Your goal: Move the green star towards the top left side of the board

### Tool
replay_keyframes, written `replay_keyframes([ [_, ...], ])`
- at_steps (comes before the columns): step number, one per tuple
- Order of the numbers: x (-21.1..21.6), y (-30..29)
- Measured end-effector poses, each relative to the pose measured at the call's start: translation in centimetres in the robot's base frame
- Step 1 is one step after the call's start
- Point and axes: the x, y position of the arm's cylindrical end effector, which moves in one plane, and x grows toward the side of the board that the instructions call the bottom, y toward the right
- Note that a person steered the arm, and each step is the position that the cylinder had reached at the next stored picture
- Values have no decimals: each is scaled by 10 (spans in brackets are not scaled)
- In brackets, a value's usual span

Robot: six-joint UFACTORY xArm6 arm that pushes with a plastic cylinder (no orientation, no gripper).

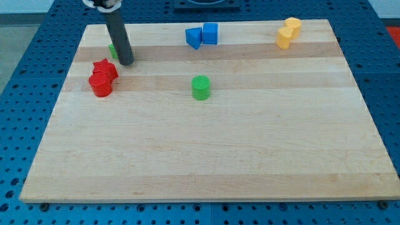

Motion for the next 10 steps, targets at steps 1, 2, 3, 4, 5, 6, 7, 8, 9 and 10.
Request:
replay_keyframes([
  [1, 11, -8],
  [2, 12, -23],
  [3, 4, -38],
  [4, -4, -45],
  [5, -5, -42],
  [6, -8, -31],
  [7, -17, -21],
  [8, -32, -19],
  [9, -31, -19],
  [10, -20, -12],
])
